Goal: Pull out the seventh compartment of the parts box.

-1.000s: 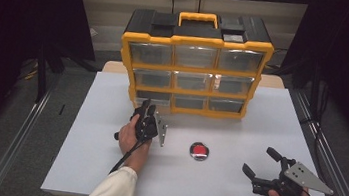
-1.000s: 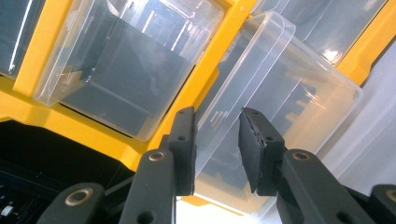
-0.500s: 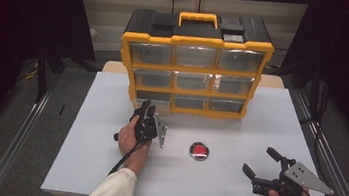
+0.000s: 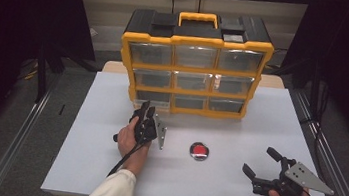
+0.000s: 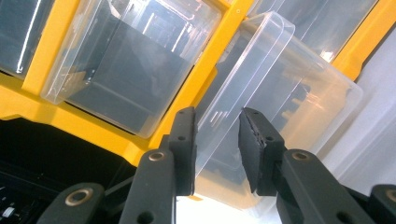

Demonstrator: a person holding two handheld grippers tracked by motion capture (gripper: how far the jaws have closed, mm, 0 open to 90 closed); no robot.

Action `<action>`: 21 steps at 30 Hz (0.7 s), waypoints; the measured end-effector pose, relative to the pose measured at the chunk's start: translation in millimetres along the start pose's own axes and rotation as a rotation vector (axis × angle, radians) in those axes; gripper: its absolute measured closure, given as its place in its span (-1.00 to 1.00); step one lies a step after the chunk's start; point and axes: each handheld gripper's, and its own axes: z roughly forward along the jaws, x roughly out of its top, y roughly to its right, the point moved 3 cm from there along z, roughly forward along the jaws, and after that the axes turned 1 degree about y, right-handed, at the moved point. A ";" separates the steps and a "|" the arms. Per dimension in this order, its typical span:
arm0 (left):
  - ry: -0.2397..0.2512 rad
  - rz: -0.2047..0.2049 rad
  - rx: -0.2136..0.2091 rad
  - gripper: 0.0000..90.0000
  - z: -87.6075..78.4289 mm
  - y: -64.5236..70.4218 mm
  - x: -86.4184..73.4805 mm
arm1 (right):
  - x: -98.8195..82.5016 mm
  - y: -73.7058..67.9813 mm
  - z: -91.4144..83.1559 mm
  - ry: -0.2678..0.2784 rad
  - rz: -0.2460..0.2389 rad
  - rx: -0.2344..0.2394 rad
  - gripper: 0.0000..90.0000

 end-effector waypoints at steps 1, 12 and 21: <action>-0.001 0.006 -0.004 0.50 -0.2 0.2 0.2 | 0.0 0.0 0.0 0.000 0.001 -0.001 -0.97; 0.005 -0.003 -0.011 0.50 -2.3 0.9 -0.2 | 0.0 -0.4 0.1 0.000 0.000 0.001 -0.97; -0.001 0.007 -0.003 0.50 -5.1 -0.2 -0.5 | 0.2 -0.5 0.1 0.002 0.001 0.001 -0.97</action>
